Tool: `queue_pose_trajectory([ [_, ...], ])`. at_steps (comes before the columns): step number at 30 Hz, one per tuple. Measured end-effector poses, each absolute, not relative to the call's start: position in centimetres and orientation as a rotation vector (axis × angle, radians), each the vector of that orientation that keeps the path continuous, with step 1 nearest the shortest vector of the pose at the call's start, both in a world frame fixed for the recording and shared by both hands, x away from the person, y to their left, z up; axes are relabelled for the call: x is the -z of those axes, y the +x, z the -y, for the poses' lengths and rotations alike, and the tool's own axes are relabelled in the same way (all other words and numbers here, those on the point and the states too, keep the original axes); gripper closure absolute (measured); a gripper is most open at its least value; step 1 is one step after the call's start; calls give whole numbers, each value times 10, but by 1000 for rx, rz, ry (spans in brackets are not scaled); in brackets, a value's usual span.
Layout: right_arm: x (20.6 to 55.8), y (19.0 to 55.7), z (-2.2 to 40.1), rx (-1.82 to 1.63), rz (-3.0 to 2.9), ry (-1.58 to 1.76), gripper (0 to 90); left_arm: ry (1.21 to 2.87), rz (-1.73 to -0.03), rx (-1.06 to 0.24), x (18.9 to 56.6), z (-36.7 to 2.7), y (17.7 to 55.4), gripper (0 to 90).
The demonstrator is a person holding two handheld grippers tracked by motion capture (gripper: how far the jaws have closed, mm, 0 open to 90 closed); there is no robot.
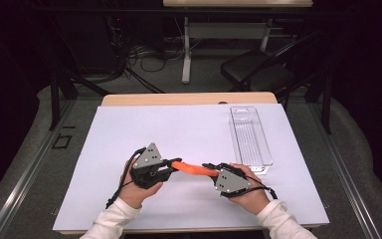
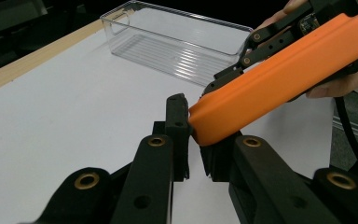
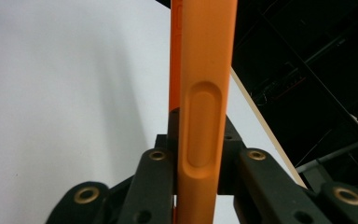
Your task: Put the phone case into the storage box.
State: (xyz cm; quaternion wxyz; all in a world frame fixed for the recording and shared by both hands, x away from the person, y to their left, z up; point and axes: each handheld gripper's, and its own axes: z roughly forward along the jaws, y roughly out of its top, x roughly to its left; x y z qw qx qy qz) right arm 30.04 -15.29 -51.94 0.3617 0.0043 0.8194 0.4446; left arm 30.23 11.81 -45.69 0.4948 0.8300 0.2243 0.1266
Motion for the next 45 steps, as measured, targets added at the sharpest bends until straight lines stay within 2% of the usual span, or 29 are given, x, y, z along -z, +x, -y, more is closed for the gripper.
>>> queue_pose_trajectory([
  [11,518,299,152,-1140,-2071,29,612,2003,-599,-305,458,-122,305,822],
  [22,515,298,153,-1164,-2049,52,544,1995,-660,-298,459,-126,308,822],
  [34,507,300,153,-1153,-2000,148,386,2005,-729,-315,452,-125,317,821],
  [45,491,301,157,-1111,-1984,230,369,2069,-806,-356,438,-105,327,821],
])
